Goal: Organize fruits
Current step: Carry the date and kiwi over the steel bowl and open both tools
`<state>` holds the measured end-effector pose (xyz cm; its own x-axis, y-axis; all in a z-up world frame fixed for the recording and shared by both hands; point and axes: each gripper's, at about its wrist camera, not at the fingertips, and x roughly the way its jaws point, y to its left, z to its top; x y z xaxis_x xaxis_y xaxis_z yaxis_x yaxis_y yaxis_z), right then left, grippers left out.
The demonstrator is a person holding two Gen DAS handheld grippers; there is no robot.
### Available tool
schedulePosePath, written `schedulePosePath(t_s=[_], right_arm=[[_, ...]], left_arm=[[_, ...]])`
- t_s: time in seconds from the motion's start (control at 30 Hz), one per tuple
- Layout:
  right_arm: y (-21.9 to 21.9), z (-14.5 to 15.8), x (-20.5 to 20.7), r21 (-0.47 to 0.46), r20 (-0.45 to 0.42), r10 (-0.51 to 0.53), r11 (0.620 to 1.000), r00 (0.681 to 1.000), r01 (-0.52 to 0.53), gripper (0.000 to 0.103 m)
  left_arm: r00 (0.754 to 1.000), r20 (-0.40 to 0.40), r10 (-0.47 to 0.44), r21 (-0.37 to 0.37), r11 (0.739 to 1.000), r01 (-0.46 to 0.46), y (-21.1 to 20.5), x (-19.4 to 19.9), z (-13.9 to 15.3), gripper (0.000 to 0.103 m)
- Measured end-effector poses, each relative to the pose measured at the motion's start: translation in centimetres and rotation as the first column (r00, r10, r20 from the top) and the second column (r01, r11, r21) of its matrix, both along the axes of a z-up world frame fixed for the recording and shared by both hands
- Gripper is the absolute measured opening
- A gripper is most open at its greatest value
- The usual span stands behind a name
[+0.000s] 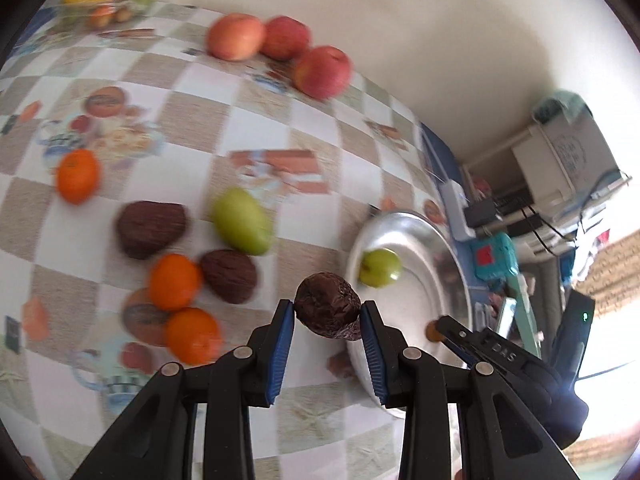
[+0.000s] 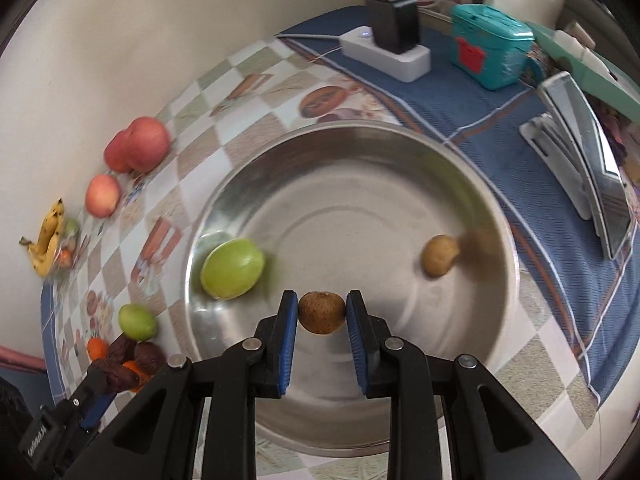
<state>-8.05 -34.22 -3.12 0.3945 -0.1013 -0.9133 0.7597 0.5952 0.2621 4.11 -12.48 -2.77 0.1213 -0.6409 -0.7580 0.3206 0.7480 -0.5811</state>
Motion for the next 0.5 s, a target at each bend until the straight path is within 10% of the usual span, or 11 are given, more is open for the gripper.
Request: schedulePosePath(t_s=[0.5], right_arm=[[0.1, 0.8, 0.1, -0.049, -0.002, 0.018, 0.999, 1.0, -0.018, 0.032]], left_arm=[[0.992, 0.011, -0.129, 0.0, 0.992, 0.129, -3.5, -1.7, -0.4, 0.038]])
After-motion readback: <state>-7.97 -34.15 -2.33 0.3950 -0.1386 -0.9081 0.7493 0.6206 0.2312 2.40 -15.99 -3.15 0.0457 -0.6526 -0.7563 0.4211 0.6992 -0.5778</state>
